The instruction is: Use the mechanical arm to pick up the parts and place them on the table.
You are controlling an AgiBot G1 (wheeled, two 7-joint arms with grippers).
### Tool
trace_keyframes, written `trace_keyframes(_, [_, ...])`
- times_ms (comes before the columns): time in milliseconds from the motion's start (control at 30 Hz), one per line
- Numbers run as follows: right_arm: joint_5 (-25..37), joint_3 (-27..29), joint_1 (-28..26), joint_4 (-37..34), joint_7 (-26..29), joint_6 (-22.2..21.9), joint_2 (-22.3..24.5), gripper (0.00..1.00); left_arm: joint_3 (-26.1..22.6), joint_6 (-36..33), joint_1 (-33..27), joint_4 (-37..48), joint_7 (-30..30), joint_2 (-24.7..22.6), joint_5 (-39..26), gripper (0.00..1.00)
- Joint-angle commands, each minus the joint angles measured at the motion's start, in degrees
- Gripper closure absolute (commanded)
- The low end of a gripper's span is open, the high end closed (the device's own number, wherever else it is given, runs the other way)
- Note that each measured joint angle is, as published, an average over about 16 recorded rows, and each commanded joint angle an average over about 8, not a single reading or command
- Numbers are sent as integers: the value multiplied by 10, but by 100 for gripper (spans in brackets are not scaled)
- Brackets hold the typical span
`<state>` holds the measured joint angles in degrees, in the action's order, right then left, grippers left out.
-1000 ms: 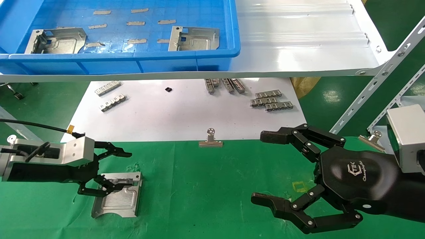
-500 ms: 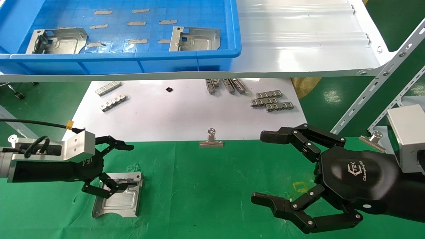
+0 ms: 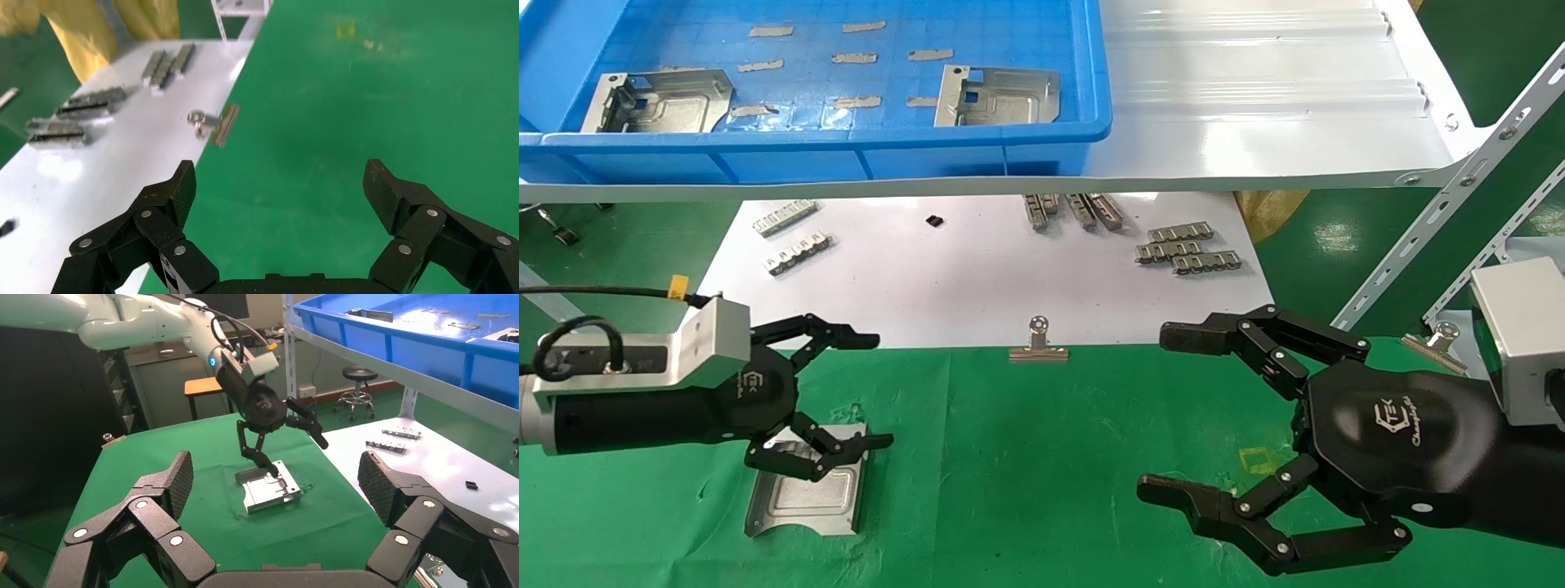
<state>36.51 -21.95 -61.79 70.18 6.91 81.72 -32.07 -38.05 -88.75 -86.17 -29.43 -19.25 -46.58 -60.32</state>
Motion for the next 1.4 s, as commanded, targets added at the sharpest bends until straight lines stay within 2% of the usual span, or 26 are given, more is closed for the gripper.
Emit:
trace_keyframes(33, [0, 0, 0, 0, 0, 0, 0, 0, 12, 2, 13, -24, 16, 6, 10, 0])
trace_keyframes(1100, [0, 0, 0, 0, 0, 0, 0, 0, 201, 28, 225, -404, 274, 106, 169, 0])
trace_keyframes(1400, [0, 0, 0, 0, 0, 0, 0, 0, 231, 31, 258, -462, 309, 121, 194, 0])
